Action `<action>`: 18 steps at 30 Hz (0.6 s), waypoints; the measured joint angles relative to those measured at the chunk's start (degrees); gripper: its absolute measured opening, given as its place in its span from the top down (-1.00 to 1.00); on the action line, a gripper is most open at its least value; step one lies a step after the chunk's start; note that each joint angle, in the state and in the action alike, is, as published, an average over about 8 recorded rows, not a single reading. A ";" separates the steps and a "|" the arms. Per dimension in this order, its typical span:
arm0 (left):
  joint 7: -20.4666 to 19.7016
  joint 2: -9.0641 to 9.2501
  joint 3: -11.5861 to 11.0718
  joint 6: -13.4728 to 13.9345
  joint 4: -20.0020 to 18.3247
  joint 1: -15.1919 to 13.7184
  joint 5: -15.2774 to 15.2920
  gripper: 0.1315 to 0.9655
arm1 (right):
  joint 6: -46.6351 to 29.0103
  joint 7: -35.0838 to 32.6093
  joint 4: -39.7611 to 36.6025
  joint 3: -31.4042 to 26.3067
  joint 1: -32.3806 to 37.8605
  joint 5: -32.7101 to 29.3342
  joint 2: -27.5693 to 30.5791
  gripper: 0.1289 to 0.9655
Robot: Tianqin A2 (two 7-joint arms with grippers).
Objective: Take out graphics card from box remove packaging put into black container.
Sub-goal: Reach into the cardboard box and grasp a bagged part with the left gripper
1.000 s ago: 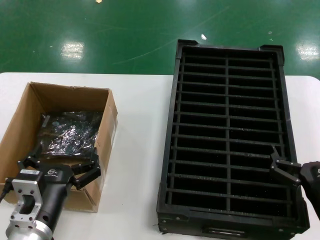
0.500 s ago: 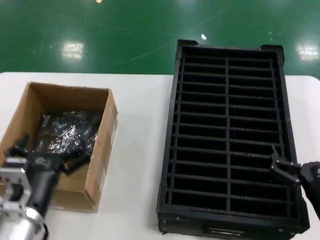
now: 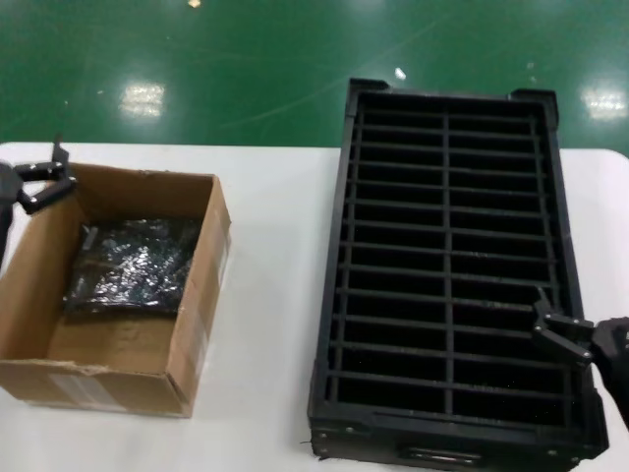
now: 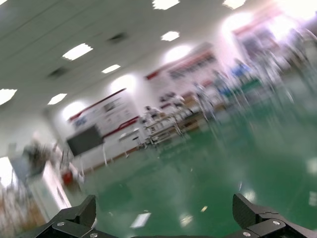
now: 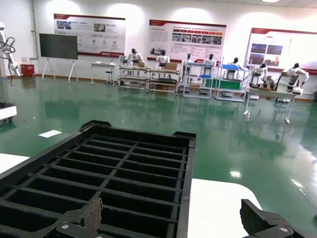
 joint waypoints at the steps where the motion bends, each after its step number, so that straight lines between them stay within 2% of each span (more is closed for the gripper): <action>1: 2.60 -0.98 -0.15 1.30 1.87 -1.50 0.98 -1.00 | 0.00 0.00 0.00 0.00 0.00 0.00 0.00 -1.00; 4: 10.75 -4.43 0.18 6.23 8.03 -5.48 3.23 -1.00 | 0.00 0.00 0.00 0.00 0.00 0.00 0.00 -1.00; 8: 21.22 -8.76 1.01 14.80 15.93 -9.28 4.23 -1.00 | 0.00 0.00 0.00 0.00 0.00 0.00 0.00 -1.00; 13: 33.38 -14.48 2.83 26.30 26.03 -12.87 3.21 -1.00 | 0.00 0.00 0.00 0.00 0.00 0.00 0.00 -1.00; 18: 44.24 -20.12 6.26 35.40 37.35 -16.83 1.37 -1.00 | 0.00 0.00 0.00 0.00 0.00 0.00 0.00 -1.00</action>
